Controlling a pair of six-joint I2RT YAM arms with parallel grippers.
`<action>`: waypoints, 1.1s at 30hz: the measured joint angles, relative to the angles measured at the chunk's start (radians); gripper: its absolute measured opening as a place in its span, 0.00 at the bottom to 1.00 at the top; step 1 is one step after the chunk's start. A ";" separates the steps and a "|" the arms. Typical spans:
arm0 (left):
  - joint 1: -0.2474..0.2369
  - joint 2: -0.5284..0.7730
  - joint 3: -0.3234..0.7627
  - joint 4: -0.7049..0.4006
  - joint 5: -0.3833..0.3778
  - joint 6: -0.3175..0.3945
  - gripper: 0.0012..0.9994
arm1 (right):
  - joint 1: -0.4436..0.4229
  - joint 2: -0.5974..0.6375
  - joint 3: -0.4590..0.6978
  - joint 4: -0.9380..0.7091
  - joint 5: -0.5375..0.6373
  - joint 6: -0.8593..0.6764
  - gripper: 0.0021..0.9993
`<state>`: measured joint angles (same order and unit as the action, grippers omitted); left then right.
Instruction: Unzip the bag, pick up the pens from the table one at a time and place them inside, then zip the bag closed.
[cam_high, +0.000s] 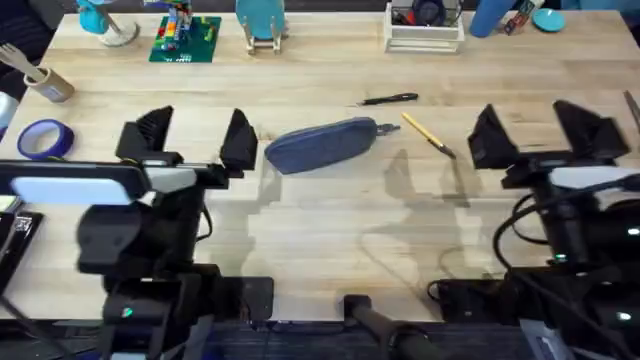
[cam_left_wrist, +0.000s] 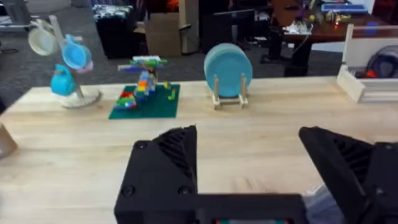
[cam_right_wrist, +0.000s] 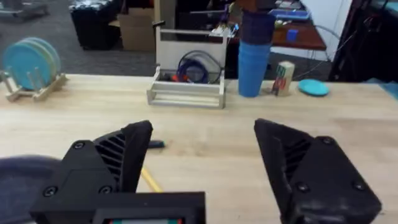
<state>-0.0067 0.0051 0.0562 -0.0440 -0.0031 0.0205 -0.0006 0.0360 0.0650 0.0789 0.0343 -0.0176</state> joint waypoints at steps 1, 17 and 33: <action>0.000 0.008 0.024 -0.012 -0.003 0.001 0.99 | 0.000 0.020 0.026 -0.001 0.003 -0.006 1.00; 0.000 0.462 0.553 -0.268 -0.003 0.007 0.99 | 0.000 0.687 0.656 -0.101 -0.037 -0.032 1.00; 0.000 0.861 0.917 -0.519 0.287 0.147 0.99 | 0.023 1.053 1.000 -0.392 -0.311 -0.032 1.00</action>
<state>-0.0067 0.8659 0.9732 -0.5629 0.2842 0.1674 0.0223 1.0885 1.0653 -0.3133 -0.2767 -0.0493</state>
